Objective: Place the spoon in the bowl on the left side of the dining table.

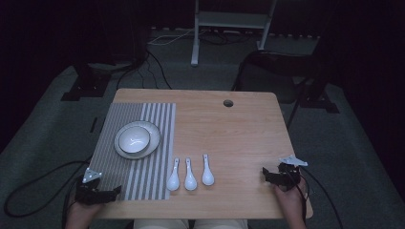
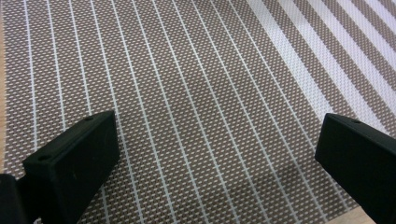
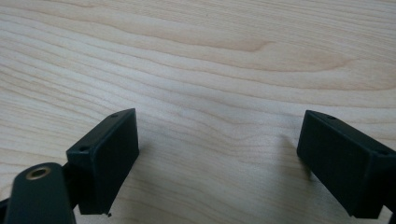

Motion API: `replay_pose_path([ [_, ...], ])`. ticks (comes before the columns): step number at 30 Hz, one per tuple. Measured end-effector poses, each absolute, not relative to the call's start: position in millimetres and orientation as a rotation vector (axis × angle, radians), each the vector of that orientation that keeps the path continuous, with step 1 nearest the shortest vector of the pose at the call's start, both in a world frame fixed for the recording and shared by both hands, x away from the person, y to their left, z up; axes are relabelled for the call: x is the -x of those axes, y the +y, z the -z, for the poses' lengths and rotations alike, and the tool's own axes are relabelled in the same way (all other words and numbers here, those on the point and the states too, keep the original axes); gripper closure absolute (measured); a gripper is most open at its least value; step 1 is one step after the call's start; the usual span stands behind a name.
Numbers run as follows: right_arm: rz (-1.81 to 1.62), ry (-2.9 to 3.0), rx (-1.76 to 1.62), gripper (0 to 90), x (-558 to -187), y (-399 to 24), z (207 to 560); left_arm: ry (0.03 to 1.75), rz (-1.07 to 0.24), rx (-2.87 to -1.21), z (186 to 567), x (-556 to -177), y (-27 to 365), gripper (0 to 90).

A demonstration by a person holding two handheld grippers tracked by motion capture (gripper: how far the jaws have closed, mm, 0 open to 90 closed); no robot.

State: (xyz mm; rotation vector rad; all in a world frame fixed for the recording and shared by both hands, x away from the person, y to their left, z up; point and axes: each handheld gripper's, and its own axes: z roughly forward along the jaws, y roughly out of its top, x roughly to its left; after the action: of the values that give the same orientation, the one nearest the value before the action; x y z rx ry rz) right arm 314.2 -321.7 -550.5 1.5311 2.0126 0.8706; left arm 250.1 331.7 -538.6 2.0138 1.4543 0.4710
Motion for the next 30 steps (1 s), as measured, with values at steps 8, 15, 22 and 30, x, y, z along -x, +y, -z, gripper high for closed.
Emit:
replay_pose_path([
  [8,-0.871,2.013,-1.531,12.2,-314.2,-321.7,550.5,1.427,-0.416,-2.019,535.2,-251.6,323.0,0.0],
  [15,-0.871,2.013,-1.531,12.2,-314.2,-321.7,550.5,1.403,-0.397,-2.039,531.5,-253.4,316.7,0.0],
  [22,-0.871,2.013,-1.531,12.1,-314.2,-321.7,550.5,1.373,-0.386,-2.055,527.8,-257.3,305.9,0.0],
  [30,-0.871,2.013,-1.531,12.2,-314.2,-321.7,550.5,1.301,-0.358,-2.095,522.6,-263.7,287.7,0.0],
])
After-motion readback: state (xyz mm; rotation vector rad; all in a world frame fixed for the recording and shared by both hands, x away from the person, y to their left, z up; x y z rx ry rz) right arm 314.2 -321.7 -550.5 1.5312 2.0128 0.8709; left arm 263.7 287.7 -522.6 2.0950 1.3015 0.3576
